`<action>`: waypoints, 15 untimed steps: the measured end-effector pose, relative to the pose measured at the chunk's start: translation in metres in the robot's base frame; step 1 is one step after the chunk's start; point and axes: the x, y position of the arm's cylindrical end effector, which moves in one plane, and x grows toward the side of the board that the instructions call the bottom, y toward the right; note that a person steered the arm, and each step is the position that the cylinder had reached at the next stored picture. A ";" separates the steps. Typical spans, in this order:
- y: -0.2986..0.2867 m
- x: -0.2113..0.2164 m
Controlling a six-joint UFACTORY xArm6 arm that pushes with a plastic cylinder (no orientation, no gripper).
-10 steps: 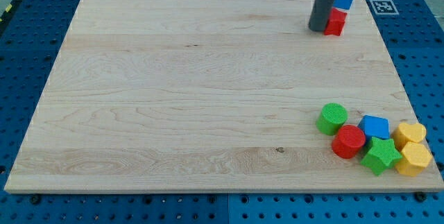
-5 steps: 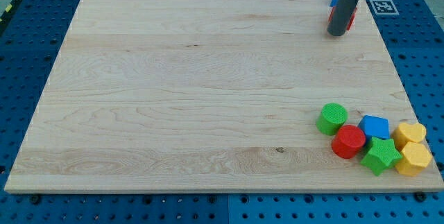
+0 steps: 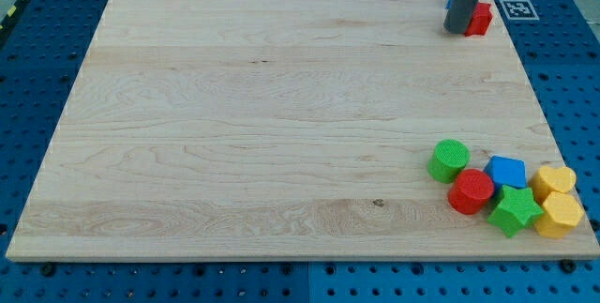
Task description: Move the red star below the blue triangle
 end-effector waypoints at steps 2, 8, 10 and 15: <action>0.063 0.024; 0.062 0.018; 0.061 0.004; 0.025 0.027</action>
